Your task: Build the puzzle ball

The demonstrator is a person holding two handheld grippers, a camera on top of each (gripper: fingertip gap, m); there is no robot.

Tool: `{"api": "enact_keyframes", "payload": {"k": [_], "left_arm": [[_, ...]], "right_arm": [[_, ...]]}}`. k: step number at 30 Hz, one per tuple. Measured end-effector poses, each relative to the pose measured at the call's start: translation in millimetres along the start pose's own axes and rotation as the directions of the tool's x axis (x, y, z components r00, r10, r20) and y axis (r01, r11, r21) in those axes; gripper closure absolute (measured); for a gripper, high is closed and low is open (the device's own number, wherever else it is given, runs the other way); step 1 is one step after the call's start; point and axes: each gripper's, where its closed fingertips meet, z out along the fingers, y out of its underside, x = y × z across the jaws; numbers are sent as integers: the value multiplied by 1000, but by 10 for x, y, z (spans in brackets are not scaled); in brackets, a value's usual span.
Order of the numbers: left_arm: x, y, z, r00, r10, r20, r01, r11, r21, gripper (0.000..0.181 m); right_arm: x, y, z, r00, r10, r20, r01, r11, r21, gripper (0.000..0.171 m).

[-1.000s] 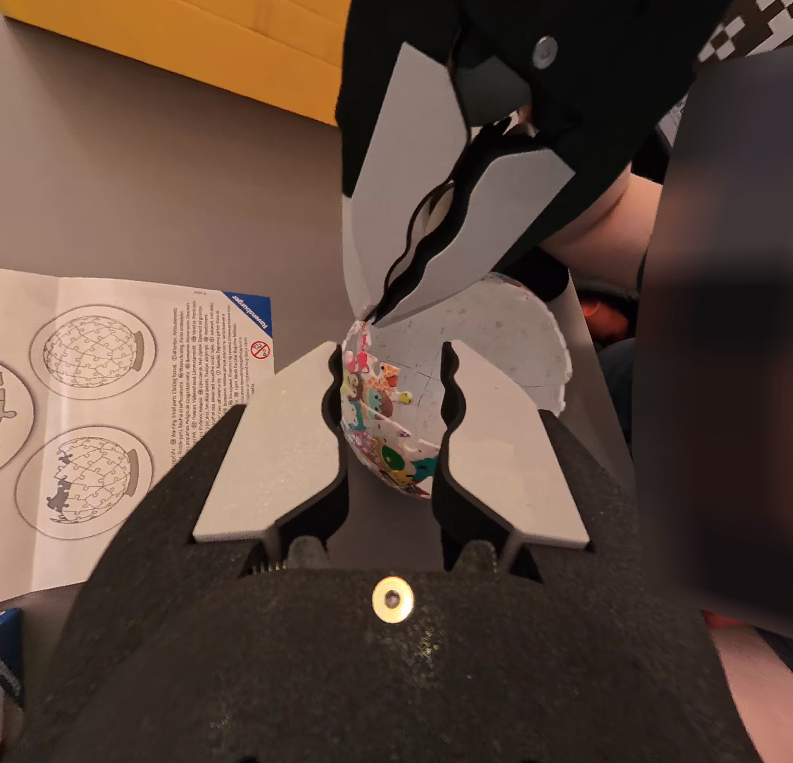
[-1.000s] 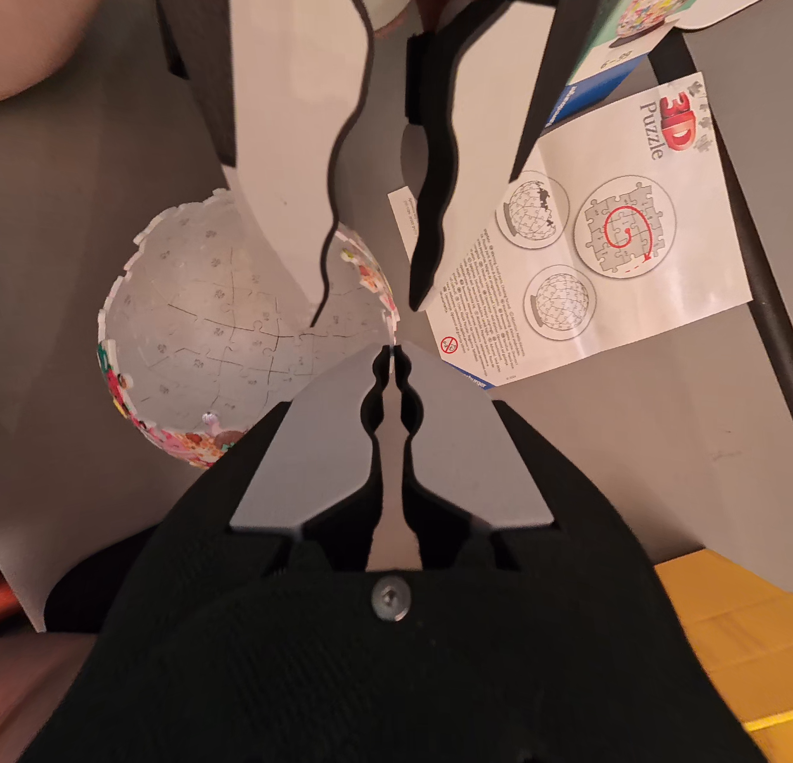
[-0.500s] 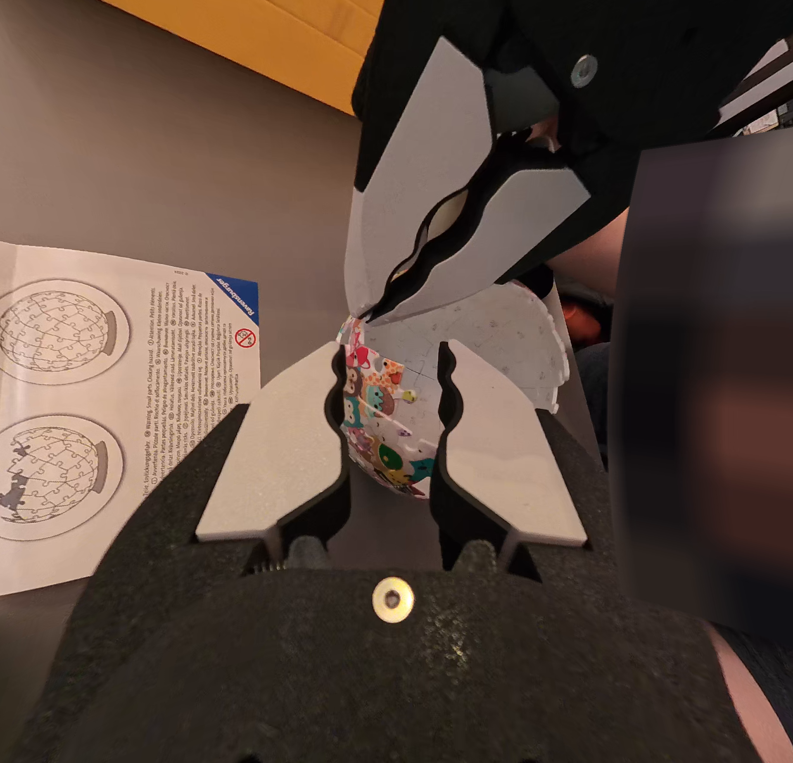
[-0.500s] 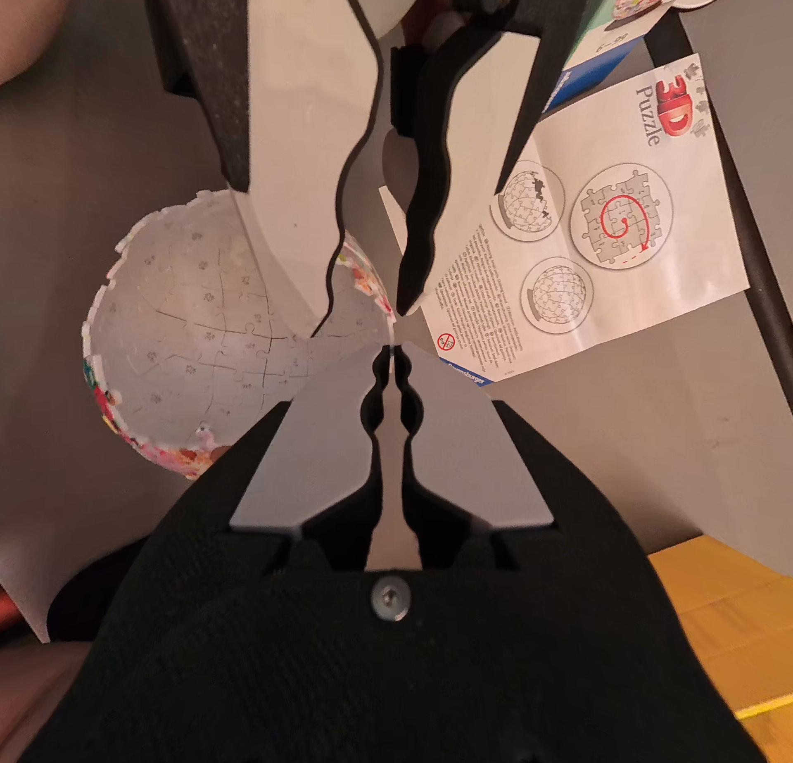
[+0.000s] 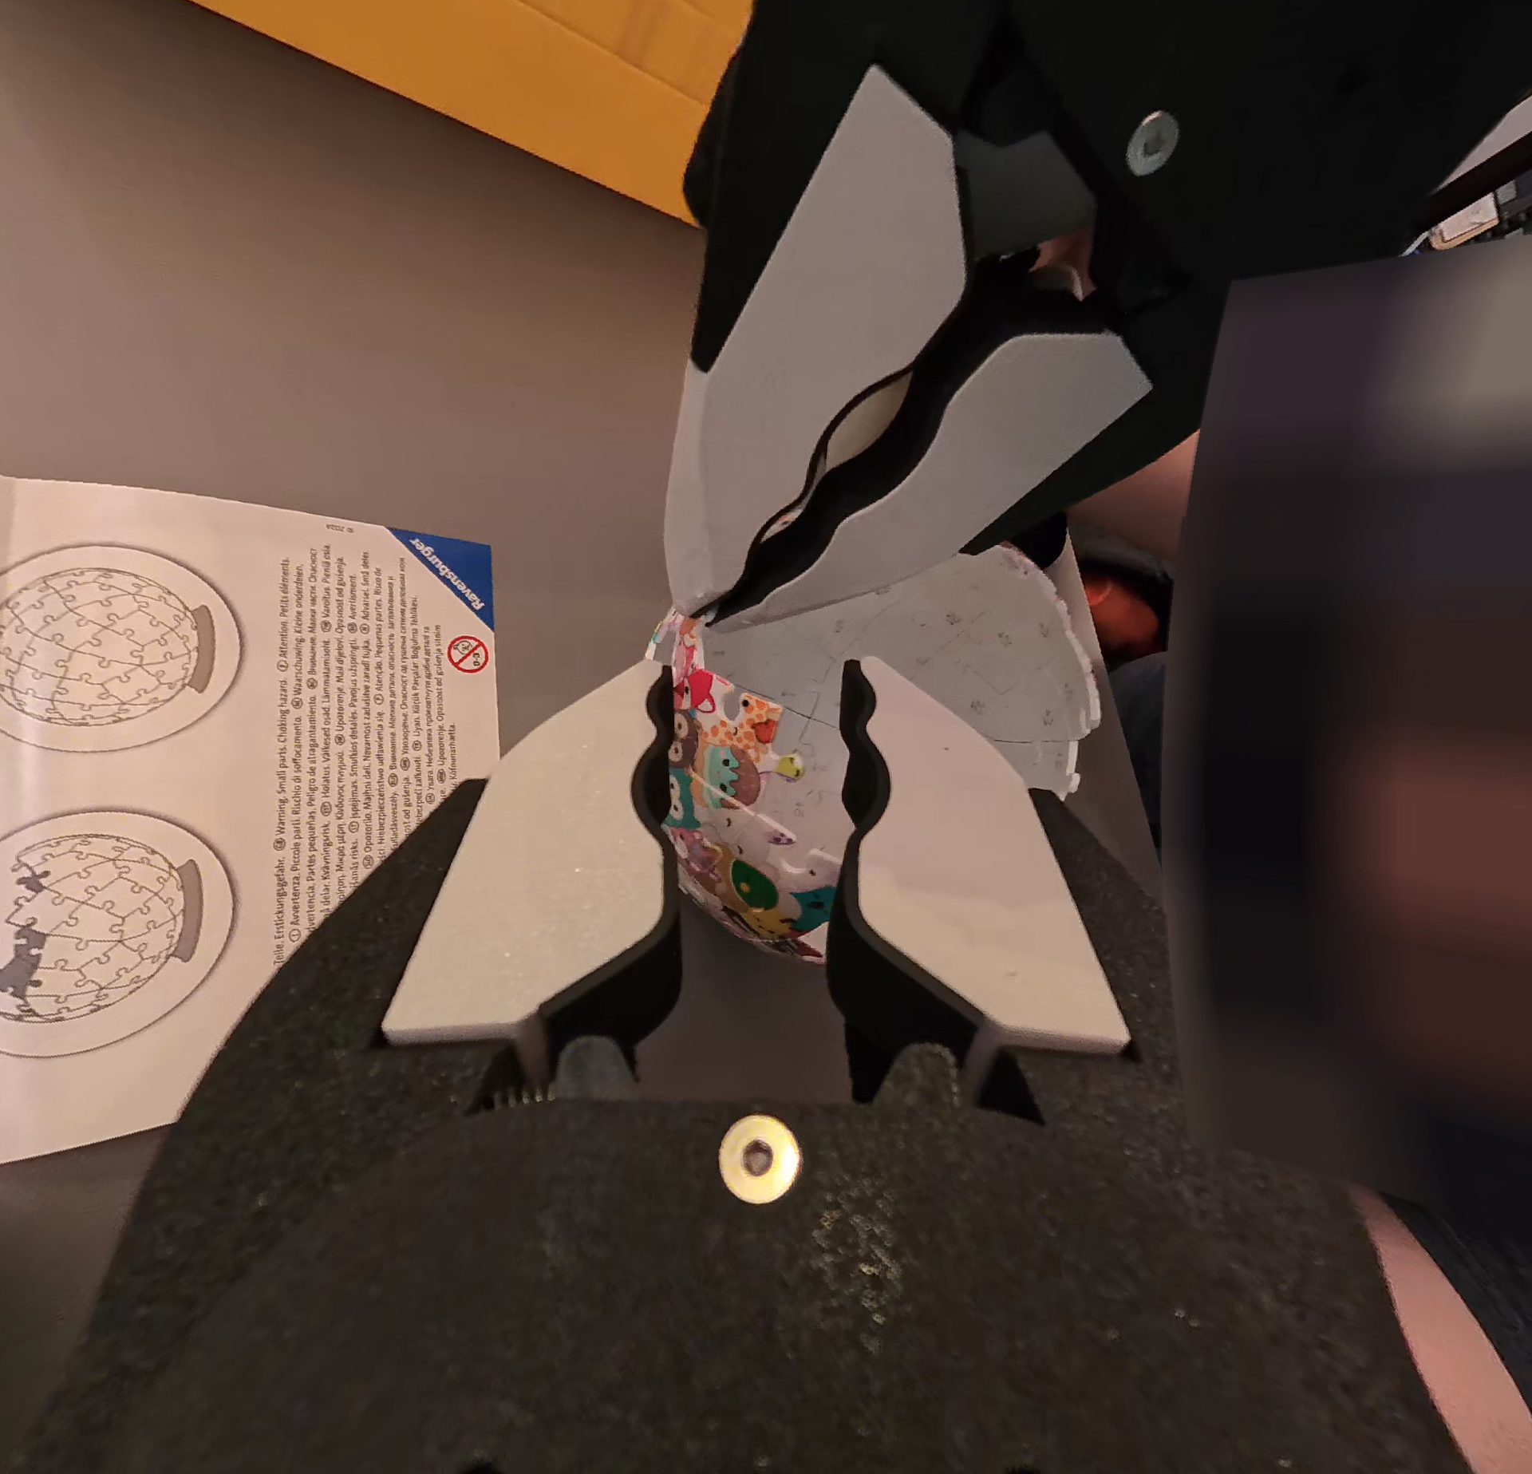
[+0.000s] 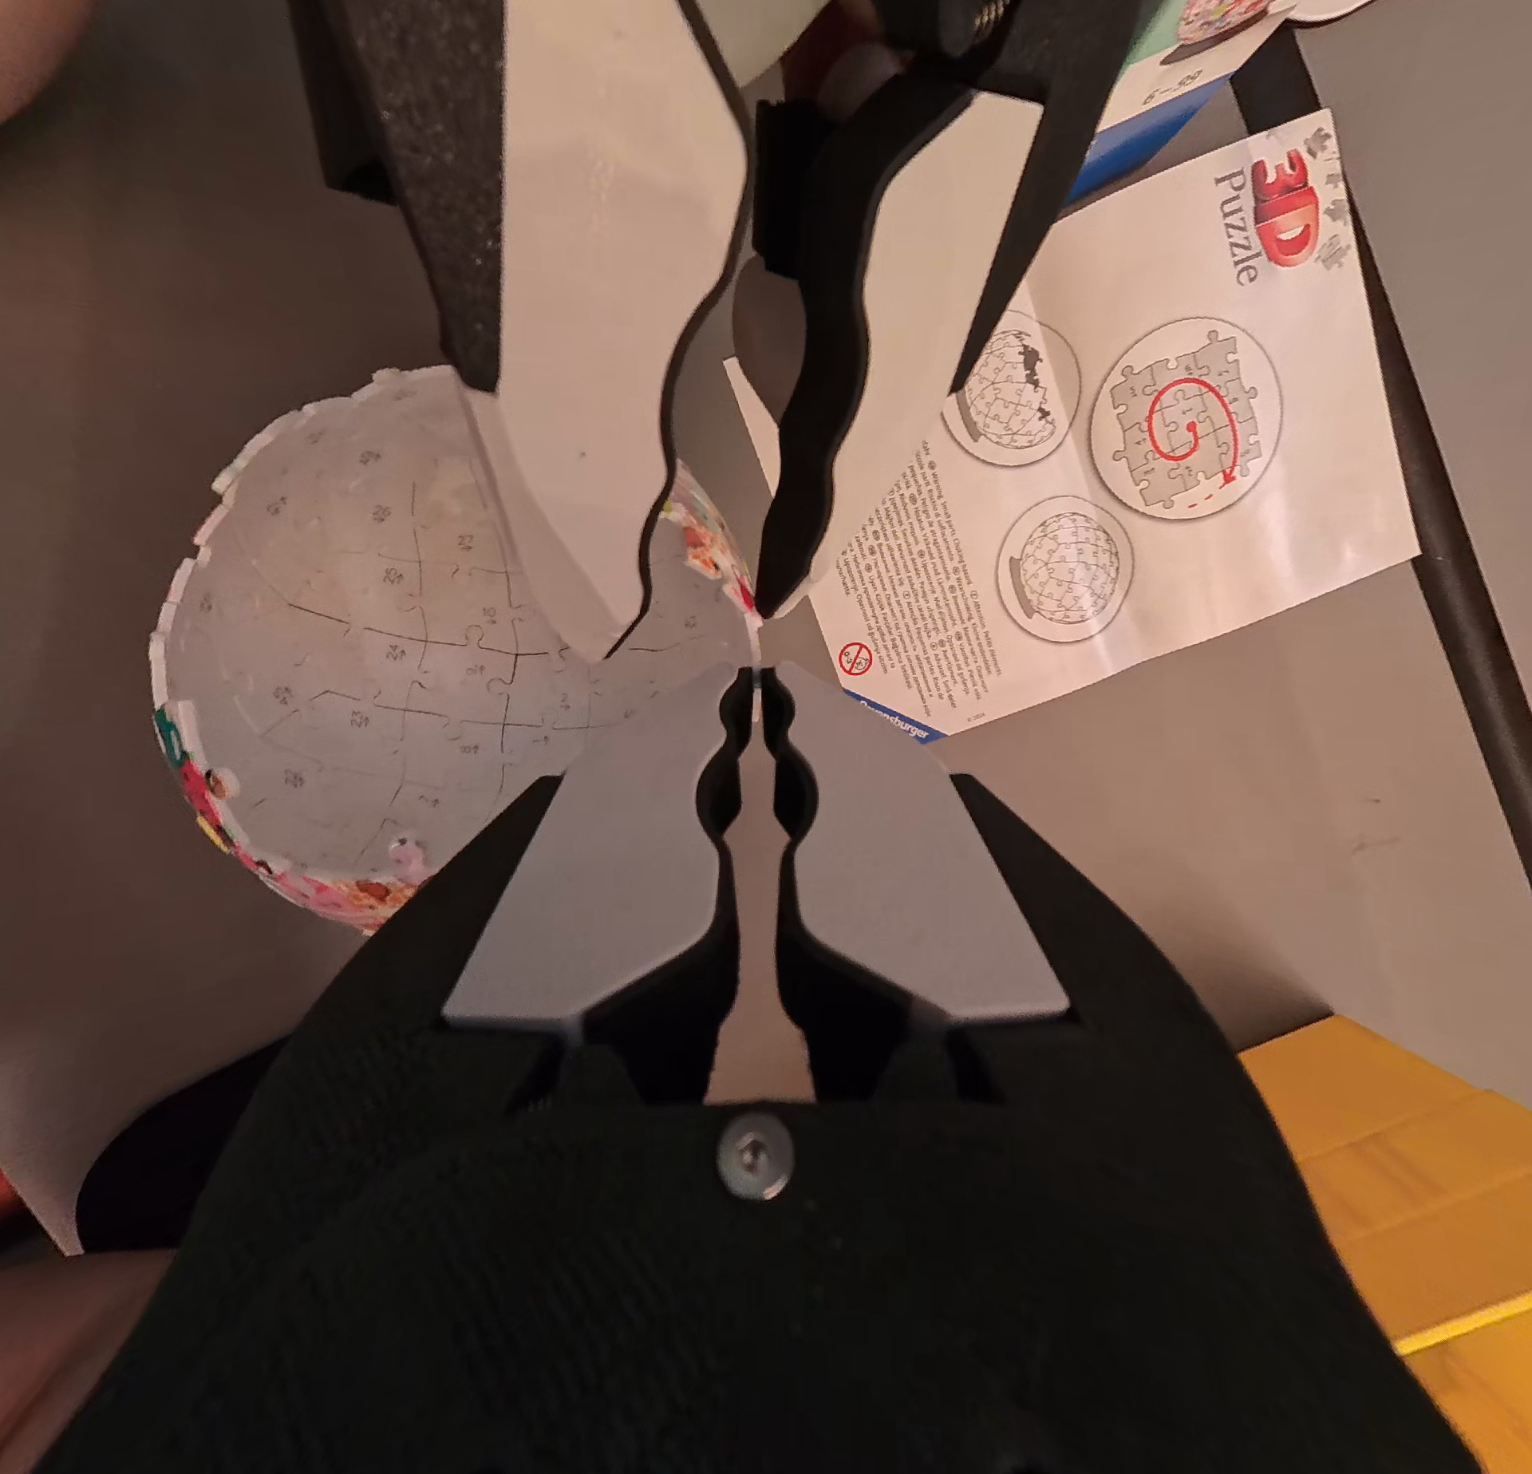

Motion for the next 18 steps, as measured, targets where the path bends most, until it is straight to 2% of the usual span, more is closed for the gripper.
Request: {"api": "enact_keyframes", "payload": {"k": [18], "left_arm": [[-33, -1, -1, 1000, -22, -20, 22, 1000, 15, 145]], "right_arm": [[34, -11, 6, 996, 68, -61, -69, 997, -19, 168]]}}
